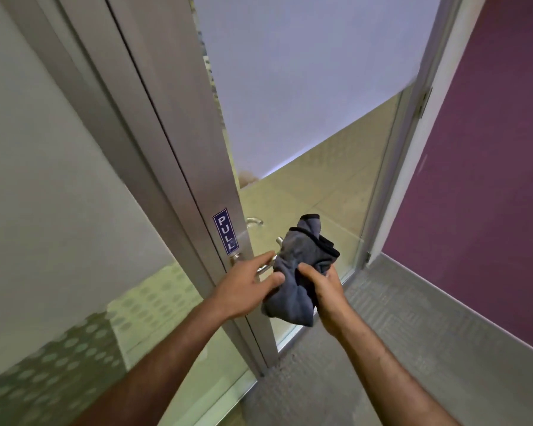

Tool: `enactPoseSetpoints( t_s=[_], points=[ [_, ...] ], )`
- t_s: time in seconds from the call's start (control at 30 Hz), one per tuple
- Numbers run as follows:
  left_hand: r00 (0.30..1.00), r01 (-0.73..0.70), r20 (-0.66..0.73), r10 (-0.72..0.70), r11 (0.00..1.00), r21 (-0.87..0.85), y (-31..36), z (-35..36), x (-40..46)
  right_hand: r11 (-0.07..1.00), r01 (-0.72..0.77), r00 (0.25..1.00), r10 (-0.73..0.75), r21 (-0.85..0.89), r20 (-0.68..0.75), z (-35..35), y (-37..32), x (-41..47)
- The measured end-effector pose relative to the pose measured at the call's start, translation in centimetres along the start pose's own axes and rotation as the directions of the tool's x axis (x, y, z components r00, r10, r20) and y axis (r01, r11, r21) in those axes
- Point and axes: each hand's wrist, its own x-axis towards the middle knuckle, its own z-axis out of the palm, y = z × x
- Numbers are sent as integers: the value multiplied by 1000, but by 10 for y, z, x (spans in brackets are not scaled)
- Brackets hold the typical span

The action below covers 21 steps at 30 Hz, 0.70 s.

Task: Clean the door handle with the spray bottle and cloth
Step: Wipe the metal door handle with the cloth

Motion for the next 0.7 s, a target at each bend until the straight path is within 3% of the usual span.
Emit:
enactPoseSetpoints(
  t_s=[0.13,0.3,0.5,0.7],
  points=[
    [996,82,49,-70,943,-323,8,27,-5,1000,27,997,-27,7,72,-2,-11,-6],
    [986,138,-4,-169,819,-557,18,38,-5,998,-41,985,49,-51,168,-13,-30,7],
    [943,98,-168,-286,724,-682,41,66,12,984,-105,915,153,-146,374,-29,-64,37],
    [849,79,-316,-423,693,-716,75,88,19,953,-33,799,206,-301,564,-42,-88,57]
  ],
)
